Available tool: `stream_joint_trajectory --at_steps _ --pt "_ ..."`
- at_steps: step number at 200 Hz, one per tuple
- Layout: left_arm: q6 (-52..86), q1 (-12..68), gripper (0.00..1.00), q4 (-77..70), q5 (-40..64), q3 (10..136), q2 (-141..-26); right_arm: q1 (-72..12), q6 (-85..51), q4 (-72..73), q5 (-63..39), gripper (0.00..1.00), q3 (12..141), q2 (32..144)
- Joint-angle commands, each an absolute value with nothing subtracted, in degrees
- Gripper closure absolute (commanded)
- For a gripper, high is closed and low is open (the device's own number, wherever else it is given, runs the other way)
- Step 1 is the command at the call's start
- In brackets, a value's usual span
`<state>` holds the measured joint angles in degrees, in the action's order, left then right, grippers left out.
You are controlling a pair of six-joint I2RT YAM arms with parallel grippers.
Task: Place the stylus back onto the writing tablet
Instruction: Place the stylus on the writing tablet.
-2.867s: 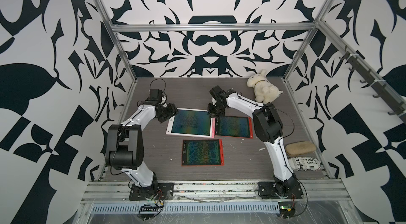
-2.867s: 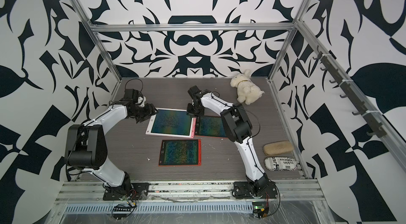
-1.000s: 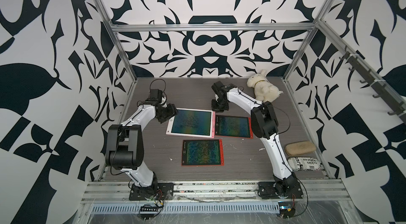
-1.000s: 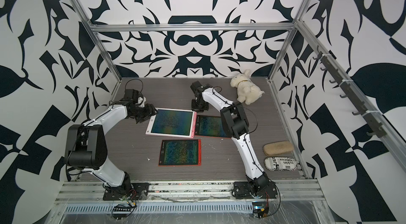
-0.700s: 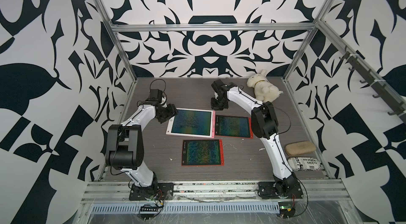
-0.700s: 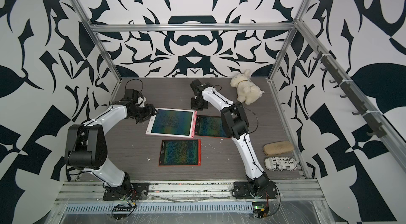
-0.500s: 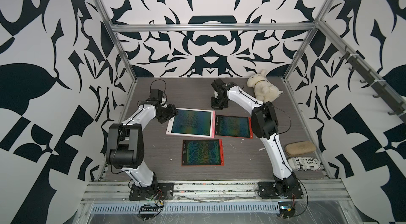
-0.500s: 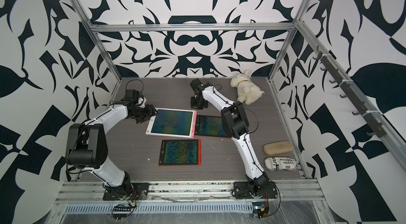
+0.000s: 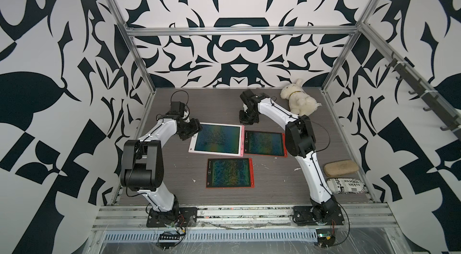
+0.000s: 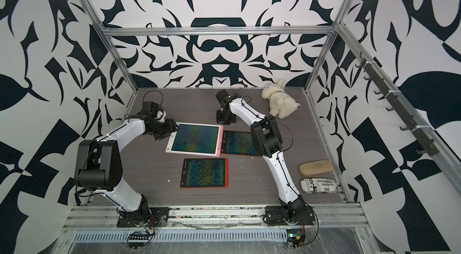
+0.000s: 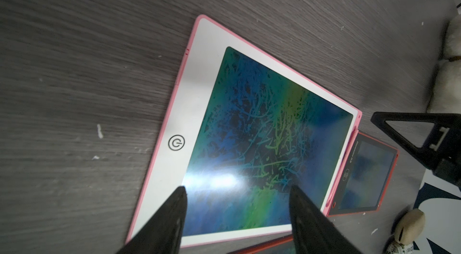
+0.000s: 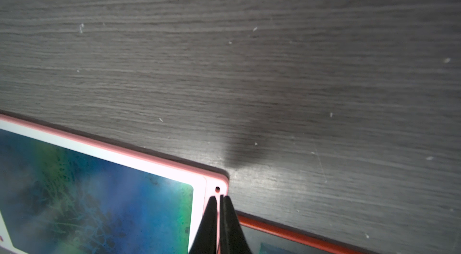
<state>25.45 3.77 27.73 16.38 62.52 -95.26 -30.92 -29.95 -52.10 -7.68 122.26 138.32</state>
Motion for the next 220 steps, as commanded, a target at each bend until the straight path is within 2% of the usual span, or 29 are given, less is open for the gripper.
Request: stream_joint_trajectory --at_steps 1,220 --pt "24.96 3.69 0.33 29.04 17.14 63.86 -96.24 -31.45 -29.53 -53.11 -8.25 0.90 123.85 138.45" --pt "25.05 3.69 0.33 29.10 17.45 64.09 -96.85 -32.89 -30.15 -52.42 -8.67 0.90 119.84 136.34"
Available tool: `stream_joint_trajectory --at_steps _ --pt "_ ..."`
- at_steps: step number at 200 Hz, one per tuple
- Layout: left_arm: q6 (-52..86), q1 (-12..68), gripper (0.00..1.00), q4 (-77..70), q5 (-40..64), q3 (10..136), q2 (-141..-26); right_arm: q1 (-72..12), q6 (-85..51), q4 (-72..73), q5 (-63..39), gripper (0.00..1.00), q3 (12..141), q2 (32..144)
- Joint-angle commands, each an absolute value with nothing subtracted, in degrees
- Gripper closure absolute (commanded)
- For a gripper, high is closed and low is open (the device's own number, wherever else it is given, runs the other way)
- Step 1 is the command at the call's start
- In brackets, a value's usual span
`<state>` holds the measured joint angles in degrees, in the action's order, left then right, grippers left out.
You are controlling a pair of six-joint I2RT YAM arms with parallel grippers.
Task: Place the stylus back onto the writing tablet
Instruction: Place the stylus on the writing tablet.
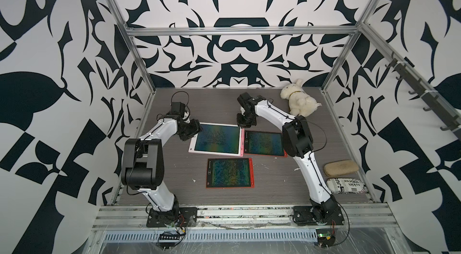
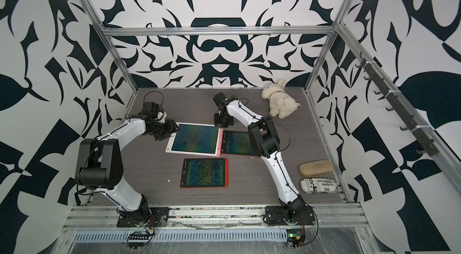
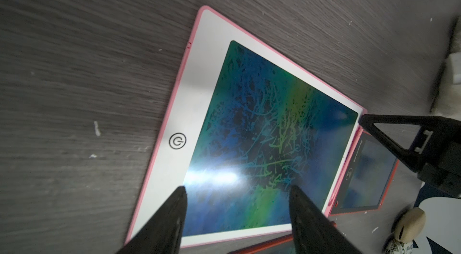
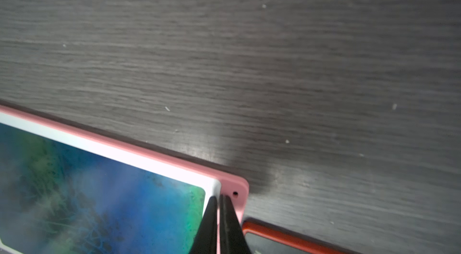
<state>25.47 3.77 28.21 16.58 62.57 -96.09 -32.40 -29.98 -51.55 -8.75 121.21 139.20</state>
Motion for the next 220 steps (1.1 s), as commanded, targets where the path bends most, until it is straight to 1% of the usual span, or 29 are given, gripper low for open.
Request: stream_joint_trajectory --at_steps 1,181,220 --pt "25.05 3.74 0.33 29.14 17.47 64.08 -96.81 -32.88 -30.15 -52.45 -8.64 0.90 119.82 136.33" --pt "24.87 3.69 0.33 29.27 17.41 64.16 -96.57 -32.93 -30.42 -49.91 -7.58 0.90 118.77 133.60" --pt "24.70 3.74 0.33 29.40 16.88 64.11 -96.09 -32.94 -30.17 -47.98 -7.04 0.90 117.02 131.33"
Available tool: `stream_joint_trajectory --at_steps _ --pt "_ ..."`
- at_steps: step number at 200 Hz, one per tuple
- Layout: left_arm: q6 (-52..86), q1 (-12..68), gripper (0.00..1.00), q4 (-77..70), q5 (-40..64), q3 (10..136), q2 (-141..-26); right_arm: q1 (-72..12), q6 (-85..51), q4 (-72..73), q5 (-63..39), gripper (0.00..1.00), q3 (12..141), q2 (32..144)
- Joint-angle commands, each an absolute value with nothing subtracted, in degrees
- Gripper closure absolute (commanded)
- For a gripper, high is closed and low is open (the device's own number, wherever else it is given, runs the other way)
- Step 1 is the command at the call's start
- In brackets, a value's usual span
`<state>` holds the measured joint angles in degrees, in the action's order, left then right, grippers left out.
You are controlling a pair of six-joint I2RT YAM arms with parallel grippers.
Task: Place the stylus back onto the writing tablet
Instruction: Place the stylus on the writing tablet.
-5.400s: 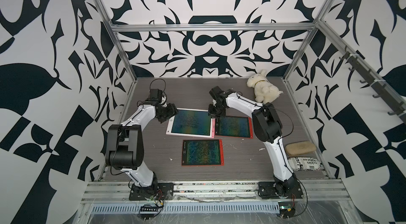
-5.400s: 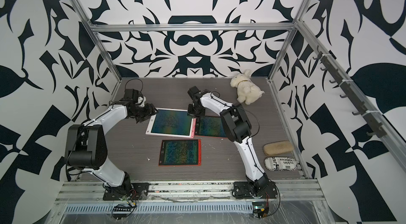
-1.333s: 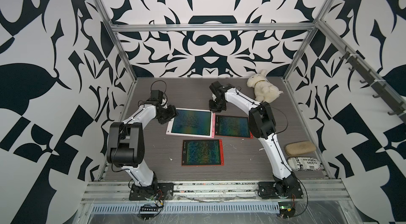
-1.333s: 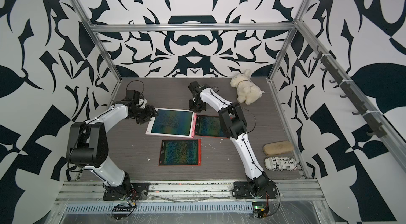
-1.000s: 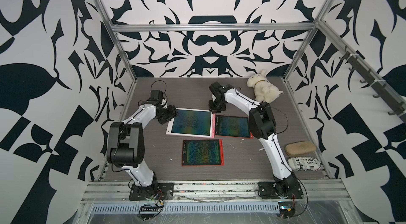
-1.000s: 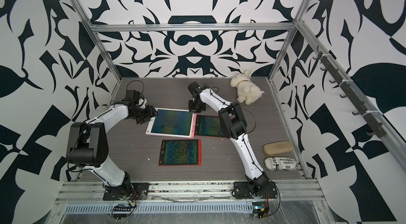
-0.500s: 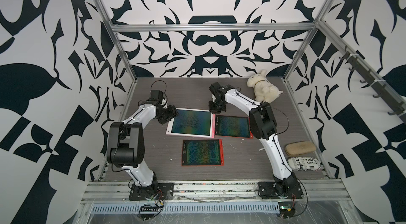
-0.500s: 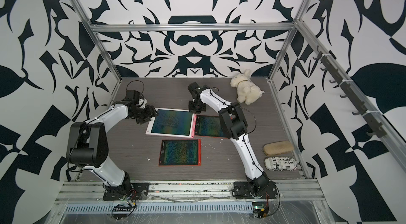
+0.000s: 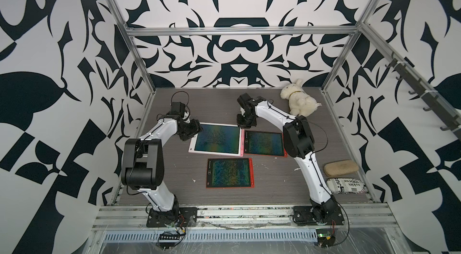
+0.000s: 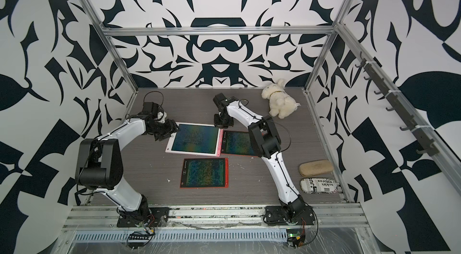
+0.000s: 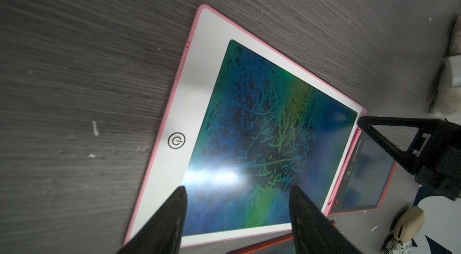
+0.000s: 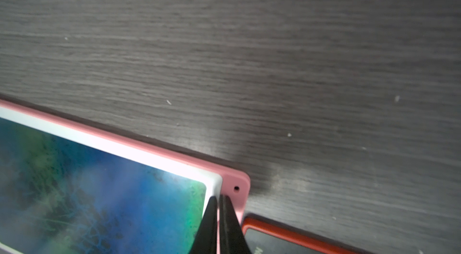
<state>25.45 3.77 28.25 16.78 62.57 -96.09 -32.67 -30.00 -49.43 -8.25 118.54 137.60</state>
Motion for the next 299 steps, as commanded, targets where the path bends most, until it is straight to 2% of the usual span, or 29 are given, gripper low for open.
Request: stream_joint_trajectory --at_steps 1,56,299 --pt "24.70 3.71 0.33 29.38 16.88 64.09 -96.08 -32.95 -30.16 -47.94 -6.99 0.90 116.96 131.28" --pt "24.70 3.75 0.33 29.30 16.52 63.98 -95.72 -33.12 -30.16 -48.21 -6.51 0.89 115.65 129.06" --pt "24.57 4.05 0.33 29.60 16.44 64.25 -96.41 -36.19 -28.96 -54.40 -4.21 0.90 113.74 132.83"
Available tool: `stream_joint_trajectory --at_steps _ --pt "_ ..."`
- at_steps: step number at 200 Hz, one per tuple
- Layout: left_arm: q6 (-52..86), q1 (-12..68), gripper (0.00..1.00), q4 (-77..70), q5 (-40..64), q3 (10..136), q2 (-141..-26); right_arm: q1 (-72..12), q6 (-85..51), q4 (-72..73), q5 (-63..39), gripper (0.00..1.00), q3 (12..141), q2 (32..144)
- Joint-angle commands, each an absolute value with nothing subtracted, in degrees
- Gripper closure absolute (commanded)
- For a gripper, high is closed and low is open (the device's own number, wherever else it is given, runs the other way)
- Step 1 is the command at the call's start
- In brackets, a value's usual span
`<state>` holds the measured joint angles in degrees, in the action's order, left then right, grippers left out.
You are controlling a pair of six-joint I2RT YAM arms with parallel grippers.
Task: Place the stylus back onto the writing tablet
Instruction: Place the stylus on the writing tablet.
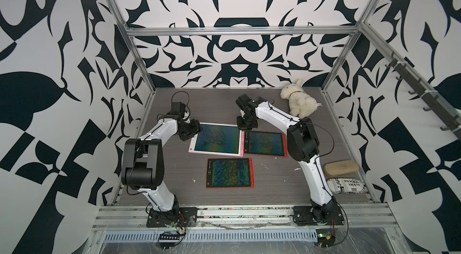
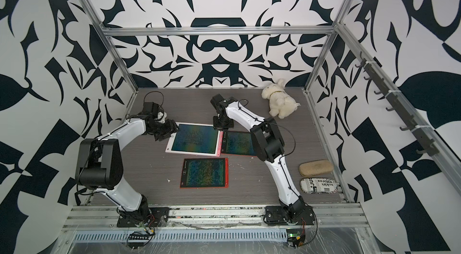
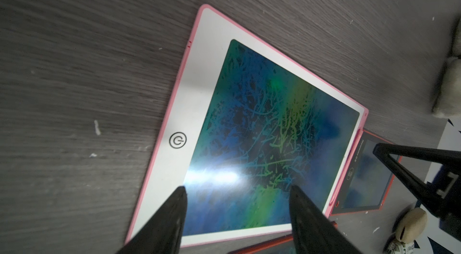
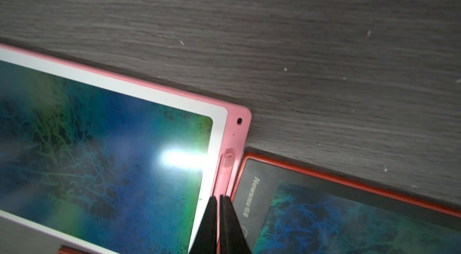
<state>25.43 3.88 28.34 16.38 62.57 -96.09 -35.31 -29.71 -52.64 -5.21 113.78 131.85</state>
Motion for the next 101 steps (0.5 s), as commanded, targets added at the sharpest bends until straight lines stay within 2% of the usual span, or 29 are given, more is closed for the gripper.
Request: stream_joint_trajectory --at_steps 1,101 --pt "24.55 4.09 0.33 29.61 16.44 64.25 -96.41 -36.20 -28.94 -54.40 -4.22 0.91 113.73 132.86" --pt "24.43 4.11 0.33 29.64 16.36 64.42 -96.32 -39.20 -27.77 -61.86 3.44 0.92 117.64 139.93"
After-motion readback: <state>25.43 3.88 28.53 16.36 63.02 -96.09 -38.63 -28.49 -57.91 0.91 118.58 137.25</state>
